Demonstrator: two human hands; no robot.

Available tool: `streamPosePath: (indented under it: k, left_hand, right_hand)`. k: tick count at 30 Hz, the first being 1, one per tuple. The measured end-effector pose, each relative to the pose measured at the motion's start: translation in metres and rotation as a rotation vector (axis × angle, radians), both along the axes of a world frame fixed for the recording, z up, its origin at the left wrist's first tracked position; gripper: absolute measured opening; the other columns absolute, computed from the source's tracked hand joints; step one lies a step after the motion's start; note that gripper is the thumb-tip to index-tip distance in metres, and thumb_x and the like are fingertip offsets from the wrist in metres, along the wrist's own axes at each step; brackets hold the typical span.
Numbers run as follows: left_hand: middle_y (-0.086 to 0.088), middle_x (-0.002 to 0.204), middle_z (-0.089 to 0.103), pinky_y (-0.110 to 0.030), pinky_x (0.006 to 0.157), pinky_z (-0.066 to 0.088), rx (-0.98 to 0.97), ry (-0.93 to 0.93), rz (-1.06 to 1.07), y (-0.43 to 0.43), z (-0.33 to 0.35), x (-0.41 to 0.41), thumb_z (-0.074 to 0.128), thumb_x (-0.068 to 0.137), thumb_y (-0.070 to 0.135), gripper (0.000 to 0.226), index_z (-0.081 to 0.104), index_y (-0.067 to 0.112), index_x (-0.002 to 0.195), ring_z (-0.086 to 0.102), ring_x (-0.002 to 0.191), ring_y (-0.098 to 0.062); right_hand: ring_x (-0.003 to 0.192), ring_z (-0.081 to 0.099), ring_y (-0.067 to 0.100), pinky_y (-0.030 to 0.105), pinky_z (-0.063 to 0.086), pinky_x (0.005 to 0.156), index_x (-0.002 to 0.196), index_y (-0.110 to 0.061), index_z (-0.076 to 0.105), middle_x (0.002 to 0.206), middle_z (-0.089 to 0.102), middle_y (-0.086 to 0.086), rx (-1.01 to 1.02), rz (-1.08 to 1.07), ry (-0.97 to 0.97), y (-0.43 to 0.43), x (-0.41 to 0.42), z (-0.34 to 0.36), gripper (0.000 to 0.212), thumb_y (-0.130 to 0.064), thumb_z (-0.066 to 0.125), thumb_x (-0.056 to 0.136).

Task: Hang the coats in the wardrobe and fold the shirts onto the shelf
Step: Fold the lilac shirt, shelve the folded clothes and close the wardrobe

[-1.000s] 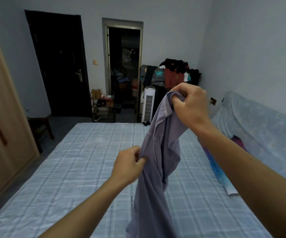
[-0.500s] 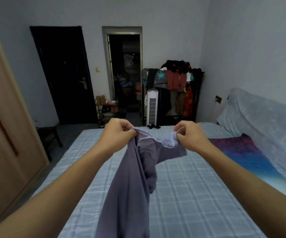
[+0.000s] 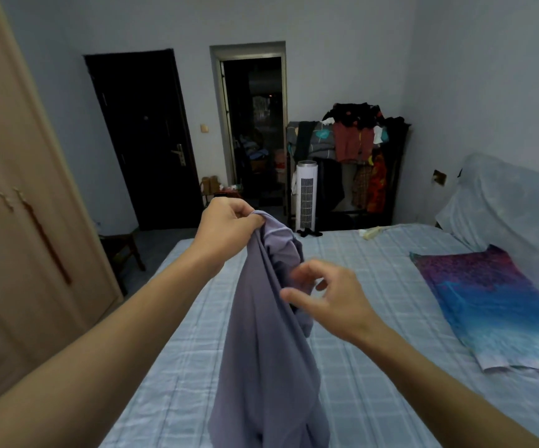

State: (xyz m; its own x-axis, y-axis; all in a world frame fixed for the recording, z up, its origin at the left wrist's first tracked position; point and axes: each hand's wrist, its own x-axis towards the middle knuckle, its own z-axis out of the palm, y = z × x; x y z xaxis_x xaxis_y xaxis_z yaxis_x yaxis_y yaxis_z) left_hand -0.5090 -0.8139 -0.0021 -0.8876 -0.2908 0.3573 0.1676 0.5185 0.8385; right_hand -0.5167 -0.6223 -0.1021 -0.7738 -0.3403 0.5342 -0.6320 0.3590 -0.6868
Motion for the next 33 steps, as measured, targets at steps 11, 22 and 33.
streamPosePath:
  k: [11, 22, 33]
  left_hand:
    - [-0.005, 0.072, 0.069, -0.022, 0.051, 0.054, 0.05, 0.111, 0.185, -0.011, 0.012, -0.002, 0.066, 0.09, 0.011, 0.024, 0.072, 0.019, 0.068, 0.067, 0.067, -0.017]
    - [-0.008, 0.075, 0.07, -0.044, 0.072, 0.059, -0.29, -0.057, 0.341, -0.045, -0.011, -0.004, 0.068, 0.089, 0.02, 0.017, 0.071, 0.014, 0.074, 0.066, 0.074, -0.023]
    - [-0.01, 0.093, 0.072, -0.053, 0.082, 0.054, -0.379, -0.136, -0.484, 0.057, -0.008, 0.015, 0.082, 0.076, 0.029, 0.025, 0.071, 0.016, 0.094, 0.068, 0.092, -0.028]
  right_hand:
    - [0.055, 0.046, 0.012, 0.033, 0.042, 0.057, 0.065, -0.013, 0.053, 0.059, 0.053, 0.003, 0.124, 0.05, -0.052, -0.001, 0.006, -0.035, 0.027, -0.024, 0.073, 0.079]
    - [0.056, 0.056, 0.0, 0.013, 0.039, 0.056, 0.072, -0.018, 0.069, 0.059, 0.062, -0.013, -0.065, -0.178, 0.038, 0.048, -0.02, 0.005, 0.013, -0.011, 0.075, 0.08]
    - [0.062, 0.062, 0.006, 0.018, 0.047, 0.058, 0.075, -0.02, 0.071, 0.069, 0.068, -0.007, 0.012, -0.028, 0.103, 0.024, -0.012, 0.071, 0.009, -0.016, 0.075, 0.083]
